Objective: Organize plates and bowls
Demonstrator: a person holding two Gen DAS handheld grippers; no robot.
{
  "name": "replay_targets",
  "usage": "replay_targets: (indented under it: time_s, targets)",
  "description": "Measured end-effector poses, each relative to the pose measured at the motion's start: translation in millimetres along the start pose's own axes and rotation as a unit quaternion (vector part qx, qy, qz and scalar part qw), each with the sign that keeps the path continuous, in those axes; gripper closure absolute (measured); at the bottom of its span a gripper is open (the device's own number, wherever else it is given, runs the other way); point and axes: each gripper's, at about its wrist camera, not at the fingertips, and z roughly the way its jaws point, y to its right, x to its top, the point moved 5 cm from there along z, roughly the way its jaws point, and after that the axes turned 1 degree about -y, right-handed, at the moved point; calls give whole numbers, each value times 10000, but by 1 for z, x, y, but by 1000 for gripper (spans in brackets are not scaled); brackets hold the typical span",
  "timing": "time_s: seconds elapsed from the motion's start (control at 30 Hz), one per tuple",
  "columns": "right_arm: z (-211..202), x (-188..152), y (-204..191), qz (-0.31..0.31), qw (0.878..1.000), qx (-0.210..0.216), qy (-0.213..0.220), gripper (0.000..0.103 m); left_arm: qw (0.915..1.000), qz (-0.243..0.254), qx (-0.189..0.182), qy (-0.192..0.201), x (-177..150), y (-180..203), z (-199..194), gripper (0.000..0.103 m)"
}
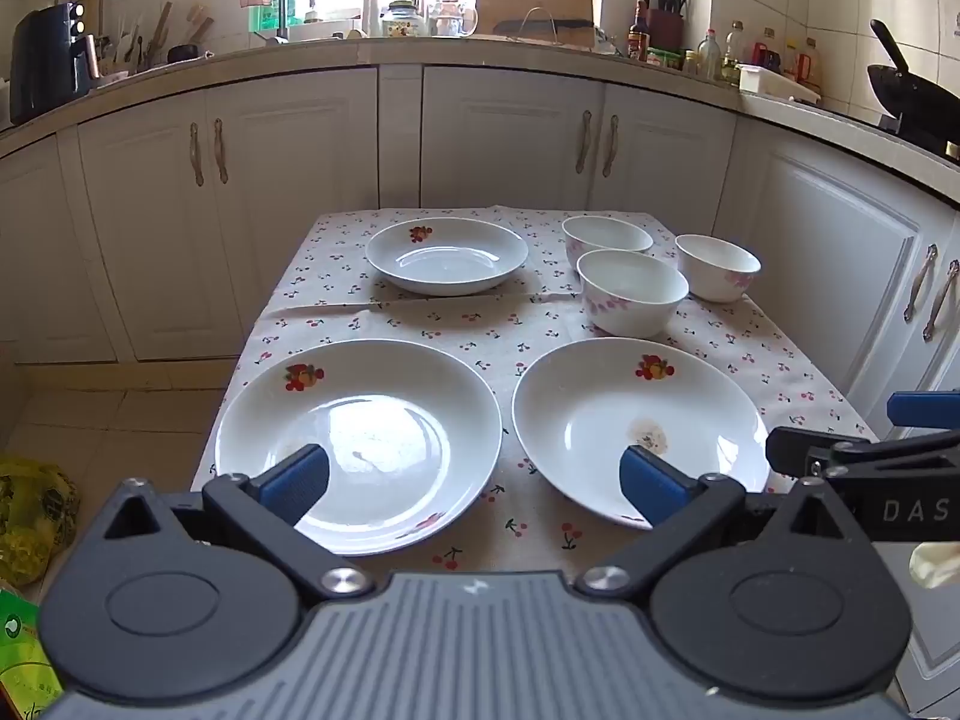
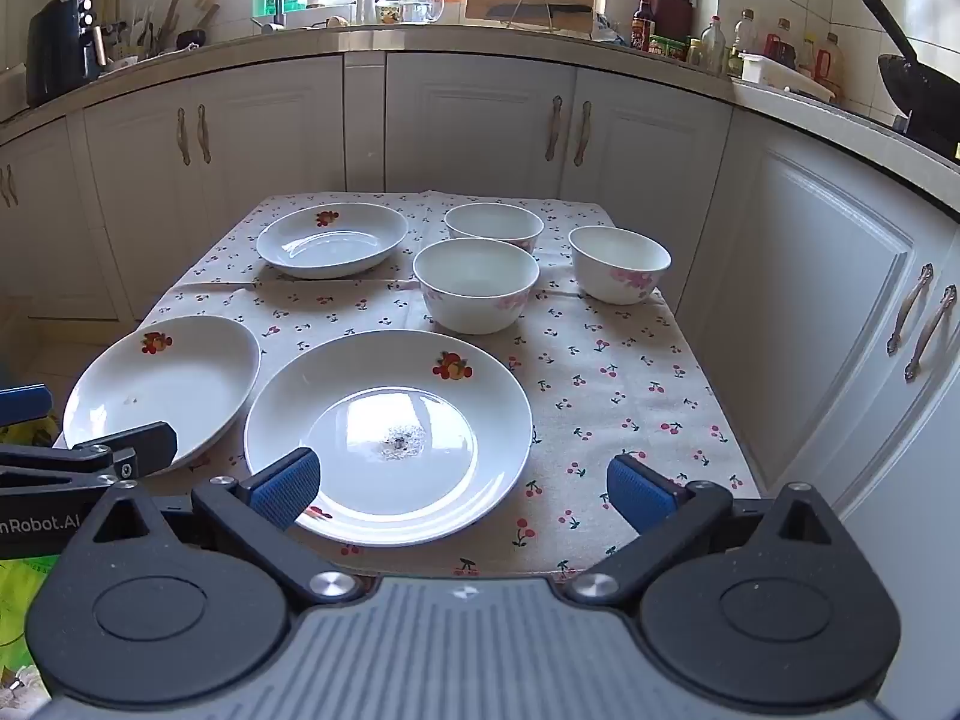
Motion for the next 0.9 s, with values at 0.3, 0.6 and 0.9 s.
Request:
replay_targets:
  time_s: [0.3,0.6,0.9]
  targets:
    - [0,0,1,-37,10000,-36,18,0,10000,26,22,36,2,1,-2,1]
    - [-1,0,0,-48,10000,-46,42,0,10000,28,34,39,4,0,-3,1]
    - [-1,-2,1,-49,10000,-54,26,0,9999,17,104,19,0,-1,-3,1]
